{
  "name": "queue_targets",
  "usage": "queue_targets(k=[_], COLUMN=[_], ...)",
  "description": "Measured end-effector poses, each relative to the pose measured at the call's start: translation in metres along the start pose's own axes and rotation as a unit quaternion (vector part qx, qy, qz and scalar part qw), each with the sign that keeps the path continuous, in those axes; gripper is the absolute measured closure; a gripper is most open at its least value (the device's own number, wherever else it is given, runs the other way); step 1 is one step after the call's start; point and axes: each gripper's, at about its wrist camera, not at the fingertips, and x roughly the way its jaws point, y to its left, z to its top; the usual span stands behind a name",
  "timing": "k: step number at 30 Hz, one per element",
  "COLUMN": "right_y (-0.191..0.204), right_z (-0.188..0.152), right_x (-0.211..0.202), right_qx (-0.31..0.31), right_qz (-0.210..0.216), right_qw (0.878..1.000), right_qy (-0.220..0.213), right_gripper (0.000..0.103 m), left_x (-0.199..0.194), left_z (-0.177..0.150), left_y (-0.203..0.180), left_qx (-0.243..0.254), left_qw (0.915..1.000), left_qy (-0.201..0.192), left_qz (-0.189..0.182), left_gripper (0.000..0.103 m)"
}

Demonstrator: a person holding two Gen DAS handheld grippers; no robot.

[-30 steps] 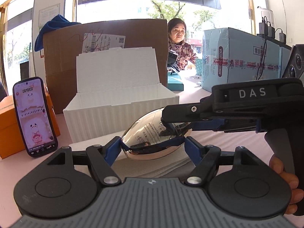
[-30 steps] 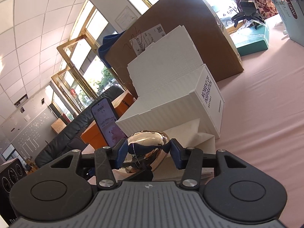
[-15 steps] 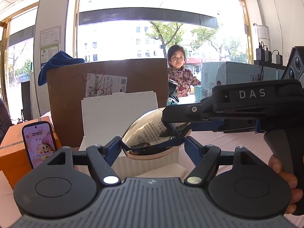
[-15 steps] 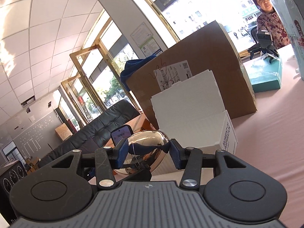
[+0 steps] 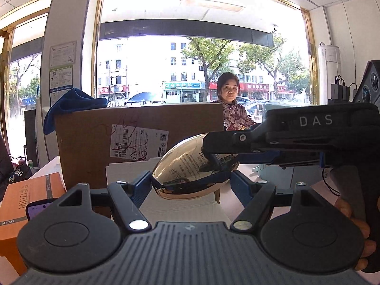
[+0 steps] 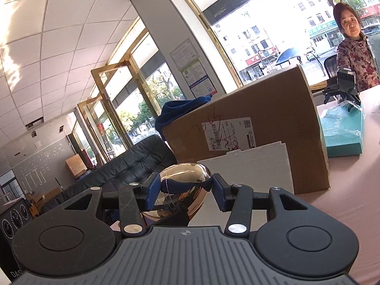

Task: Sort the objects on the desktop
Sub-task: 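Lift the chrome case with the left gripper and carry it over the white foam box, then lower the chrome case into the white foam box and open the left gripper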

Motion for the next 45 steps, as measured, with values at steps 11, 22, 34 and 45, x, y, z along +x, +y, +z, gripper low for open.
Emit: queue_targets(k=[11,22,34,45], right_y=[-0.028,-0.062,-0.087,-0.086], right_z=[0.021,-0.001,-0.027,-0.036], right_x=[0.054,0.086,0.127,0.145], right_qx=[0.009,0.046,0.069,0.05], right_qz=[-0.023,-0.054,-0.083,-0.12], right_qw=[0.999,0.992,0.979,0.965], right_qy=[0.031,0.101,0.174,0.226], right_gripper=[0.059,0.058,0.057,0.058], left_x=[0.061,0.114,0.149,0.177], left_z=[-0.008,-0.035,-0.049,-0.056], left_y=[0.025,0.042,0.04,0.034], left_qx=[-0.028,-0.032,0.008,0.031], left_qw=[0.997,0.9826,0.9614,0.9389], left_qy=[0.071,0.182,0.274,0.342], left_qz=[-0.012,-0.021,-0.023,-0.017], left_gripper=[0.033,0.033,0.033,0.035])
